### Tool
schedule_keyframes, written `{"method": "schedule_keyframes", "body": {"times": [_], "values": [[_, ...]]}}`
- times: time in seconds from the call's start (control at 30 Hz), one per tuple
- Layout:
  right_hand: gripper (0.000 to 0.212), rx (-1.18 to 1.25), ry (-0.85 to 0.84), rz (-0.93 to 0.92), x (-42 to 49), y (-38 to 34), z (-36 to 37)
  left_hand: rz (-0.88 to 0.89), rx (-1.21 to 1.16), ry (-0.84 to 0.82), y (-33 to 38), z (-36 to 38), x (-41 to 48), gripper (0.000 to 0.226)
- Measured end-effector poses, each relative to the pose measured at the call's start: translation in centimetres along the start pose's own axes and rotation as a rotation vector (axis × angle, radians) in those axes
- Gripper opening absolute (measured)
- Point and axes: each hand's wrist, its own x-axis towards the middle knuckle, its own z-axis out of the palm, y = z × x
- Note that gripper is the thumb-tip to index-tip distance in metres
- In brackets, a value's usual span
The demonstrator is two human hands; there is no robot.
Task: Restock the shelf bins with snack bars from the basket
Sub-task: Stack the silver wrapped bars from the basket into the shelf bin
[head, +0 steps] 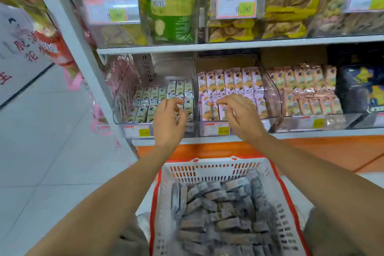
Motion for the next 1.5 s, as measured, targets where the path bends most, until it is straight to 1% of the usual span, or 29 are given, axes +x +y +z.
{"method": "schedule_keyframes", "body": {"times": [0.07, 0.13, 0.23, 0.33, 0.43, 0.5, 0.57, 0.6, 0.67, 0.73, 0.9, 1.03, 1.13, 1.2, 1.37, 1.5], "values": [[0.032, -0.016, -0.012, -0.015, -2.5, 0.1, -1.3, 0.062, -0.004, -0.059, 1.3, 1.0, -2.5, 0.013], [0.031, -0.026, -0.062, 0.018, -5.1, 0.6, -2.3, 0.088, -0.008, -0.135, 2.2, 2.4, -5.0, 0.012], [0.035, -0.058, -0.140, 0.124, -9.4, 2.1, -2.9, 0.040, -0.016, -0.280, 2.9, 5.1, -8.8, 0.014], [0.031, -0.144, -0.235, 0.254, -14.1, 4.2, -2.4, -0.053, -0.011, -0.508, 2.8, 8.3, -12.3, 0.016], [0.045, -0.245, -0.417, 0.439, -18.6, 6.4, -1.1, -0.216, 0.050, -0.776, 2.4, 11.3, -15.0, 0.023], [0.055, -0.294, -0.552, 0.566, -21.2, 7.7, -0.1, -0.284, 0.096, -0.925, 2.1, 13.0, -16.3, 0.027], [0.063, -0.309, -0.656, 0.657, -23.4, 8.9, 0.9, -0.326, 0.116, -1.020, 1.6, 14.8, -17.4, 0.032], [0.066, -0.306, -0.682, 0.682, -24.2, 9.4, 1.3, -0.344, 0.126, -1.052, 1.5, 15.7, -17.9, 0.036], [0.070, -0.294, -0.683, 0.701, -25.4, 10.3, 2.1, -0.355, 0.176, -1.117, 1.2, 17.6, -18.5, 0.044], [0.071, -0.270, -0.637, 0.700, -26.1, 11.0, 2.6, -0.381, 0.198, -1.160, 1.1, 19.5, -18.6, 0.048], [0.071, -0.223, -0.506, 0.643, -27.5, 12.4, 4.1, -0.528, 0.110, -1.216, 0.4, 24.1, -18.3, 0.055], [0.068, -0.219, -0.435, 0.598, -28.1, 12.9, 4.8, -0.590, 0.068, -1.195, -0.4, 27.0, -17.6, 0.059], [0.067, -0.203, -0.412, 0.597, -28.3, 13.1, 5.0, -0.708, 0.033, -1.192, -1.0, 28.8, -17.4, 0.062], [0.066, -0.201, -0.400, 0.595, -28.3, 13.1, 5.0, -0.754, 0.016, -1.202, -1.1, 29.7, -17.5, 0.063], [0.067, -0.204, -0.415, 0.593, -28.2, 13.1, 5.0, -0.736, -0.001, -1.272, -0.7, 31.1, -16.8, 0.056], [0.068, -0.213, -0.424, 0.595, -28.2, 13.1, 4.9, -0.790, 0.027, -1.287, -1.7, 31.3, -17.5, 0.055]]}}
